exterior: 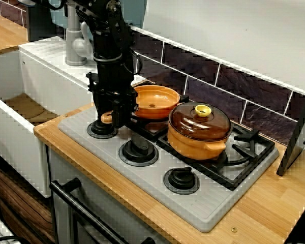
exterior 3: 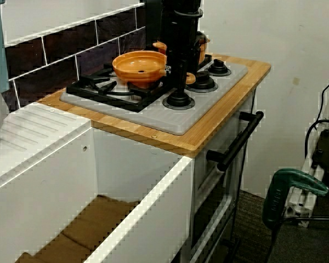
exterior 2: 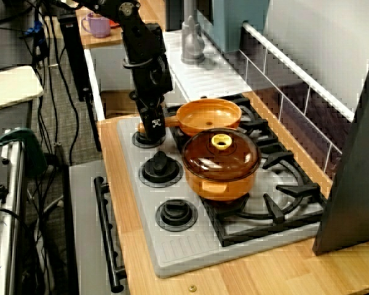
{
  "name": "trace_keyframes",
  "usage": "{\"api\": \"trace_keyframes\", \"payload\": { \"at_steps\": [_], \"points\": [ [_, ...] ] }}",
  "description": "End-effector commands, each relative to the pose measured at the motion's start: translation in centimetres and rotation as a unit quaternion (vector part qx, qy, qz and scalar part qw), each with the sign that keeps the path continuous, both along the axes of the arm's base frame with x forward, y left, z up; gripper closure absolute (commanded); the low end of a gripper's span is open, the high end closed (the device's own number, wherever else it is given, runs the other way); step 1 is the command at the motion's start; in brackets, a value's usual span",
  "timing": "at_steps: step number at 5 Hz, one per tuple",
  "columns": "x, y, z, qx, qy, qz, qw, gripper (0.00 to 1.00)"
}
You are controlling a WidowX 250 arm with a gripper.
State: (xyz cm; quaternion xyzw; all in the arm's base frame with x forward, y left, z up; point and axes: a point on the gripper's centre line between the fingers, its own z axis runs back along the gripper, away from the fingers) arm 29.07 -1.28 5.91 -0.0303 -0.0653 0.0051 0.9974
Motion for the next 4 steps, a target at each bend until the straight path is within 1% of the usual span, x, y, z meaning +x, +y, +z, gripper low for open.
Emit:
{"api": "trace_keyframes", "payload": {
  "at_steps": [1, 2, 3, 4],
  "points": [
    [0.3, 0.6, 0.9, -0.01, -0.011, 0.011, 0.9998, 1.0],
    [0.4, 0.8, 2.4, -0.022, -0.017, 0.016, 0.9995, 1.0],
    [0.5, 0.2, 4.1, -0.034, -0.023, -0.001, 0.9992, 1.0],
    [0.8, -0.5, 5.1, -0.033, -0.024, -0.012, 0.9991, 1.0]
  ]
}}
